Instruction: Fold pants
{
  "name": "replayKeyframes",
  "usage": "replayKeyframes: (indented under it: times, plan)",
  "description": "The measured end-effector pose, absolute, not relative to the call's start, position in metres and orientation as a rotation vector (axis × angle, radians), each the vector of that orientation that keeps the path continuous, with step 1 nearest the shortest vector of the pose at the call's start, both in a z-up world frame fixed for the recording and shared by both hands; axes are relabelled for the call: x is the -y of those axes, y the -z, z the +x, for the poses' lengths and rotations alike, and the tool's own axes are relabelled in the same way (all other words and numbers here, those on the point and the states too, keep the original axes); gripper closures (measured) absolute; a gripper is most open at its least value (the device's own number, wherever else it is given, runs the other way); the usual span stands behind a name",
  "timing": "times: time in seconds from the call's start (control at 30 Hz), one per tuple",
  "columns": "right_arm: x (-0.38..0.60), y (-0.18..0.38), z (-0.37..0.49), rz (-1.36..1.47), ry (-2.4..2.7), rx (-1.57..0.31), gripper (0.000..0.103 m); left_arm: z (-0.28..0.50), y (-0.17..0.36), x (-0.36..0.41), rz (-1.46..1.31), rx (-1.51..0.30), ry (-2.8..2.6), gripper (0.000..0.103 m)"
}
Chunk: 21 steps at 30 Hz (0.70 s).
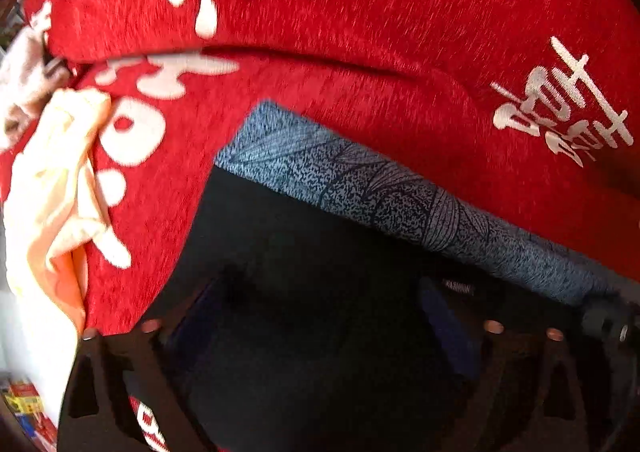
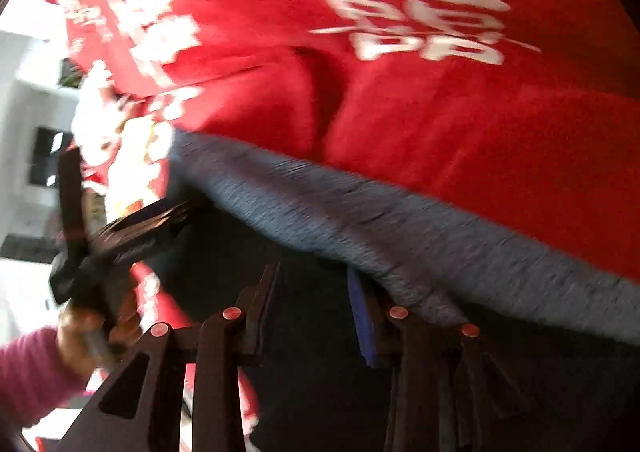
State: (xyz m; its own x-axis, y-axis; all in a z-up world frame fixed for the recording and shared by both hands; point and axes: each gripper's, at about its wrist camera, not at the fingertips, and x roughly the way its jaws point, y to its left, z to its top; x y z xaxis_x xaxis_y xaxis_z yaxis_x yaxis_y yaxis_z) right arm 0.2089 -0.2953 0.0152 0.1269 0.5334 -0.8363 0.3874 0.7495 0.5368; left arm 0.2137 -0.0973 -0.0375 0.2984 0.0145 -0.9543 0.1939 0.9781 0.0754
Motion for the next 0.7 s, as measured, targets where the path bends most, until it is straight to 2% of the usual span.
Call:
replayKeyframes:
  times: [0.1, 0.2, 0.3, 0.5, 0.7]
  plan:
    - [0.334, -0.013, 0.203, 0.986, -0.074, -1.400, 0.076, 0.213, 0.031, 0.097, 0.206, -1.290, 0.120, 0.004]
    - [0.381, -0.027, 0.183, 1.042, 0.105, -1.320, 0.063, 0.203, 0.016, 0.095, 0.245, -1.295, 0.116, 0.004]
    - [0.408, -0.046, 0.151, 1.153, 0.111, -1.252, 0.062, 0.182, -0.005, 0.101, 0.286, -1.274, 0.169, 0.004]
    - [0.398, -0.097, 0.057, 1.193, 0.126, -1.226, 0.055, 0.130, -0.022, 0.130, 0.307, -1.305, 0.375, 0.004]
    - [0.361, -0.126, -0.059, 1.321, 0.241, -1.101, 0.049, 0.065, -0.027, 0.182, 0.273, -1.353, 0.620, 0.004]
